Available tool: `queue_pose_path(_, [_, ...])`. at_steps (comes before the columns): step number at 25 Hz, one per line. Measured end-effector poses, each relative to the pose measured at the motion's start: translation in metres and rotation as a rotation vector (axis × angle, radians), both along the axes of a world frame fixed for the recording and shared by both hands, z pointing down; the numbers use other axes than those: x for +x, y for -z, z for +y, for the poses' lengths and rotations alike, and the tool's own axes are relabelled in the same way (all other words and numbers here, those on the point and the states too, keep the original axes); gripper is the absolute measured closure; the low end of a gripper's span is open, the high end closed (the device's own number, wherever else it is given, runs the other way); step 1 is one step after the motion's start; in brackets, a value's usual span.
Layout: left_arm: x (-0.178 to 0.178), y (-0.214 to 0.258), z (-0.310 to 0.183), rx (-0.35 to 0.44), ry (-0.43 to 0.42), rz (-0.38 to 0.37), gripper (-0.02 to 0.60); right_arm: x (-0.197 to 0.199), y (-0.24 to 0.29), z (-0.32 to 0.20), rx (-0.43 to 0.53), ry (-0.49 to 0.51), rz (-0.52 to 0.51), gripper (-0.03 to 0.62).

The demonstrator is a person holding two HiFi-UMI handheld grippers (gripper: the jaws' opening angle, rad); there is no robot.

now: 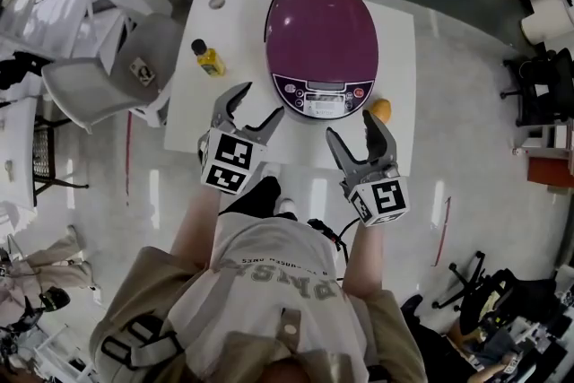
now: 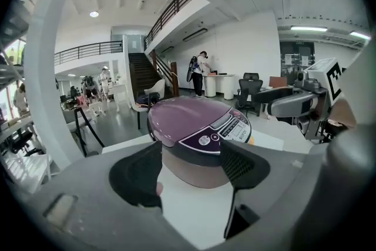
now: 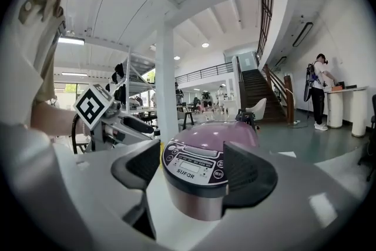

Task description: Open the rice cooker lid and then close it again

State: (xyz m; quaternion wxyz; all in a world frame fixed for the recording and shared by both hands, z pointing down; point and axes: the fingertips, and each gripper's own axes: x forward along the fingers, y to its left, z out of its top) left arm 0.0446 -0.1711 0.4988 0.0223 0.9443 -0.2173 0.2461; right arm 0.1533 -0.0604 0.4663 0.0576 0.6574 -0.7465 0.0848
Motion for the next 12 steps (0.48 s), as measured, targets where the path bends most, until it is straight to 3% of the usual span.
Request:
queue_pose_path(4, [0.005, -0.004, -0.014, 0.027, -0.084, -0.012, 0.262, -0.001, -0.007, -0.015, -0.058, 0.036, 0.075, 0.274])
queue_pose_path(12, [0.017, -0.013, -0.027, 0.126, -0.339, -0.121, 0.247, -0.017, -0.02, -0.036, -0.219, 0.178, 0.254, 0.239])
